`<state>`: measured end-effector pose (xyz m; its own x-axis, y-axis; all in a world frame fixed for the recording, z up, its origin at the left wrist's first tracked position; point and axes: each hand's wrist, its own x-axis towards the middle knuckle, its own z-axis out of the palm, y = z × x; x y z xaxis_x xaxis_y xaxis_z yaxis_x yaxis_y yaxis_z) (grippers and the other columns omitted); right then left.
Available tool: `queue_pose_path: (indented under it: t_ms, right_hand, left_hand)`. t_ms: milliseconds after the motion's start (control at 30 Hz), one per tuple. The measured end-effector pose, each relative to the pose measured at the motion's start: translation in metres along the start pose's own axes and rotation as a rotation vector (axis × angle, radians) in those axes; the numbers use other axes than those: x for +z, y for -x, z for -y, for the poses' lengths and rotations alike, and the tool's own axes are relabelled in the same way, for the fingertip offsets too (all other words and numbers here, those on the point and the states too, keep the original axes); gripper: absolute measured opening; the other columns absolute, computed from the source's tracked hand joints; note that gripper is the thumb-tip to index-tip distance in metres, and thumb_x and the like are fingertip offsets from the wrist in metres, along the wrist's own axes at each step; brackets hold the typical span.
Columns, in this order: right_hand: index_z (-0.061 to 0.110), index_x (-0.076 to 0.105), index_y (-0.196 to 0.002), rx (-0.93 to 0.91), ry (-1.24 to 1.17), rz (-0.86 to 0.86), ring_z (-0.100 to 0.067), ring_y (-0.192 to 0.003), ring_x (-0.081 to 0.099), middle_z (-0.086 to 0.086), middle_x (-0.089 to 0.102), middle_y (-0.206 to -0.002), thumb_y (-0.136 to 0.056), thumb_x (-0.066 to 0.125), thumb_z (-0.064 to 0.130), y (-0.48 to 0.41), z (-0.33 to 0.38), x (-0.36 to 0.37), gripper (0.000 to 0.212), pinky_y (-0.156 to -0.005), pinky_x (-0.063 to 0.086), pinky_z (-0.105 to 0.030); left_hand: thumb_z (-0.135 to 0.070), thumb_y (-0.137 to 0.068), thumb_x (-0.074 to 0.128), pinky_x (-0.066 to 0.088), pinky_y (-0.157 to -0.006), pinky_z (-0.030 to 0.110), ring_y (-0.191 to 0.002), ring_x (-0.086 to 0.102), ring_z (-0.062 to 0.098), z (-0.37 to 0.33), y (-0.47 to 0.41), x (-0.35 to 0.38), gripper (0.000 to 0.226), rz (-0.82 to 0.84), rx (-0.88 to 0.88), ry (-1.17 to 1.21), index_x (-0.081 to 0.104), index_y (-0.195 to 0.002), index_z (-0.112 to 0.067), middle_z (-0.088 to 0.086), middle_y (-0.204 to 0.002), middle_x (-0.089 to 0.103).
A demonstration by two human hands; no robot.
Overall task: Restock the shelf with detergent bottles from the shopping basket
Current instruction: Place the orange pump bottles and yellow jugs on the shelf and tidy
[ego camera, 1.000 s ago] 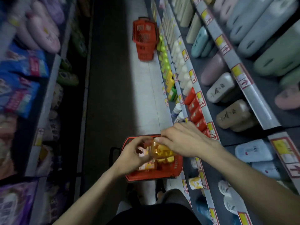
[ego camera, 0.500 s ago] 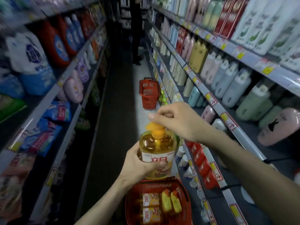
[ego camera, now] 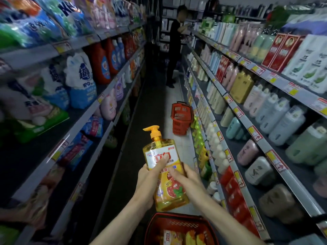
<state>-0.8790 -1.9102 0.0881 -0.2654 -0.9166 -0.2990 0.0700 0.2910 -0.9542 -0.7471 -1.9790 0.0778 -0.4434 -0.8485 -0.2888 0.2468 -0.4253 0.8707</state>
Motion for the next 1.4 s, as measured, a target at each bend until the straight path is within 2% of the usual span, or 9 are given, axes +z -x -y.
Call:
queue_pose_path:
  t_ms: [100, 233, 367, 667, 833, 967, 1067, 1267, 1400]
  right_hand:
    - [0.019, 0.065, -0.130, 0.047, -0.050, -0.013, -0.020, -0.099, 0.080, -0.001, 0.082, -0.109, -0.097, 0.071, 0.037, -0.003, -0.005, 0.022, 0.038, -0.083, 0.064, -0.031]
    - [0.016, 0.066, -0.128, 0.131, -0.095, 0.042, -0.023, -0.096, 0.080, -0.004, 0.082, -0.106, -0.096, 0.072, 0.037, -0.009, -0.008, 0.044, 0.038, -0.078, 0.064, -0.032]
    - [0.017, 0.064, -0.130, 0.140, -0.077, 0.162, -0.027, -0.100, 0.080, -0.006, 0.081, -0.110, -0.090, 0.078, 0.039, -0.016, -0.003, 0.065, 0.048, -0.094, 0.062, -0.046]
    - [0.019, 0.061, -0.135, -0.009, -0.060, 0.540, -0.029, -0.107, 0.078, -0.008, 0.079, -0.118, -0.084, 0.082, 0.034, -0.036, 0.029, 0.115, 0.058, -0.100, 0.058, -0.058]
    - [0.022, 0.061, -0.134, -0.119, -0.028, 0.724, -0.024, -0.102, 0.079, -0.003, 0.080, -0.115, -0.078, 0.081, 0.040, -0.032, 0.043, 0.132, 0.062, -0.091, 0.063, -0.050]
    - [0.023, 0.060, -0.134, -0.155, -0.003, 0.880, -0.021, -0.102, 0.079, -0.001, 0.079, -0.114, -0.077, 0.088, 0.050, -0.017, 0.044, 0.141, 0.069, -0.090, 0.064, -0.047]
    - [0.026, 0.058, -0.135, -0.199, 0.048, 1.019, -0.019, -0.106, 0.077, 0.002, 0.078, -0.117, -0.070, 0.086, 0.057, 0.000, 0.043, 0.151, 0.077, -0.095, 0.062, -0.048]
    - [0.029, 0.058, -0.130, -0.263, 0.116, 1.343, -0.011, -0.104, 0.077, 0.010, 0.078, -0.114, -0.080, 0.084, 0.043, 0.072, 0.044, 0.176, 0.058, -0.078, 0.064, -0.029]
    - [0.030, 0.059, -0.131, -0.347, 0.197, 1.521, -0.011, -0.108, 0.076, 0.010, 0.077, -0.118, -0.083, 0.081, 0.044, 0.135, 0.042, 0.189, 0.054, -0.086, 0.065, -0.035]
  left_hand:
    - [-0.055, -0.096, 0.066, 0.060, -0.097, 0.055, -0.102, 0.078, 0.036, -0.003, 0.001, -0.019, 0.055, -0.072, -0.042, 0.004, 0.072, -0.124, -0.009, 0.017, -0.111, 0.079]
    - [-0.061, -0.100, 0.055, 0.060, -0.098, 0.056, -0.099, 0.079, 0.033, -0.007, 0.011, -0.039, 0.058, -0.132, -0.008, -0.077, 0.070, -0.124, -0.010, 0.013, -0.108, 0.080]
    - [-0.052, -0.106, 0.047, 0.064, -0.089, 0.044, -0.094, 0.080, 0.028, -0.022, 0.031, -0.060, 0.047, -0.207, 0.047, -0.135, 0.073, -0.113, -0.013, 0.010, -0.101, 0.082]
    - [-0.050, -0.103, 0.056, 0.054, -0.107, 0.048, -0.115, 0.074, 0.019, -0.055, 0.100, -0.095, 0.045, -0.487, 0.212, -0.110, 0.058, -0.142, -0.027, -0.003, -0.127, 0.076]
    - [-0.062, -0.095, 0.068, 0.050, -0.110, 0.058, -0.123, 0.070, 0.029, -0.055, 0.129, -0.082, 0.064, -0.682, 0.268, -0.025, 0.058, -0.142, -0.020, 0.006, -0.133, 0.073]
    - [-0.055, -0.097, 0.060, 0.063, -0.082, 0.028, -0.107, 0.077, 0.015, -0.047, 0.158, -0.065, 0.051, -0.890, 0.336, -0.056, 0.063, -0.134, -0.019, -0.003, -0.118, 0.079]
    - [-0.039, -0.106, 0.050, 0.058, -0.066, 0.014, -0.094, 0.077, 0.003, -0.038, 0.190, -0.048, 0.031, -1.008, 0.405, -0.108, 0.064, -0.127, -0.021, -0.014, -0.104, 0.081]
    - [-0.038, -0.108, 0.048, 0.064, -0.080, 0.028, -0.108, 0.077, 0.016, -0.017, 0.278, -0.018, 0.035, -1.286, 0.501, -0.082, 0.065, -0.132, -0.018, 0.000, -0.119, 0.079]
    - [-0.040, -0.107, 0.047, 0.063, -0.093, 0.037, -0.113, 0.075, 0.019, 0.001, 0.347, 0.002, 0.039, -1.445, 0.525, -0.102, 0.064, -0.134, -0.019, 0.002, -0.122, 0.078]
